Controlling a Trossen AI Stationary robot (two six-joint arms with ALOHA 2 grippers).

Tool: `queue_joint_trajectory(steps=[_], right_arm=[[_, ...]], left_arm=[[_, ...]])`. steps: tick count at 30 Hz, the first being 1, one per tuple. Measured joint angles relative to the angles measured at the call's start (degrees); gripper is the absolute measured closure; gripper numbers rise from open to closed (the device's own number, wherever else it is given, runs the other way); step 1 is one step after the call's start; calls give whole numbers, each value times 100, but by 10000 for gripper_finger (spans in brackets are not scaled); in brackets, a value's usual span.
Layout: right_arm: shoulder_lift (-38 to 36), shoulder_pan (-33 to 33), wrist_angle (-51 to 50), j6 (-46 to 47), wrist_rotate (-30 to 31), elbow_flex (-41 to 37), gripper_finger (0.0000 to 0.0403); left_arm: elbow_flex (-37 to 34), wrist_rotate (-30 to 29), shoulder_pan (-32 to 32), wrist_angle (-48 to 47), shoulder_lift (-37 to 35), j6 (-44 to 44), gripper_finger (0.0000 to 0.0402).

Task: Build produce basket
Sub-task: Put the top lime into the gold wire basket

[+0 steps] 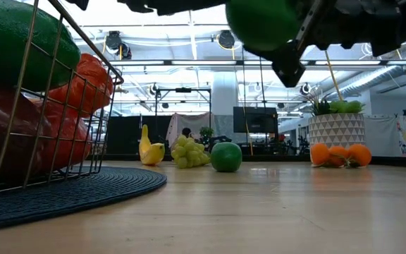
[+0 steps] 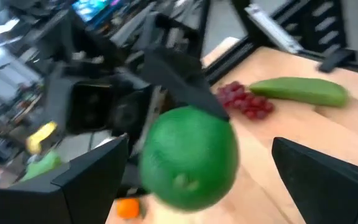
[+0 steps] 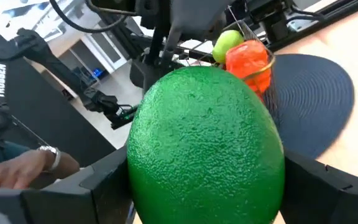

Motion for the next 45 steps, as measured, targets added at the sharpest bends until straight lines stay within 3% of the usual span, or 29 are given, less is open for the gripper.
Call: queue_joint_trajectory(steps=[11,21,25,32,40,45], right_arm=[[471,-2,100,-39,-149,531,99],[524,-7,208,-46,-167,565,96],[524,-7,220,-162,-159,563,70],[500,-11,378,-183,-149,561,28],[-134,41,249,-734,-149,558,27],[-798,44,-706,-1235,-93,558,27]], left_arm=[[0,164,-4,-97,2,200,6],[2,90,-50,-50,2,522,89],[2,105,-50,-82,2,526,108],[2,135,-70,-166,2,428,102],[0,-123,-200,-476,-133,7,110],[0,-676,-422,-1277,-560,-390,109]])
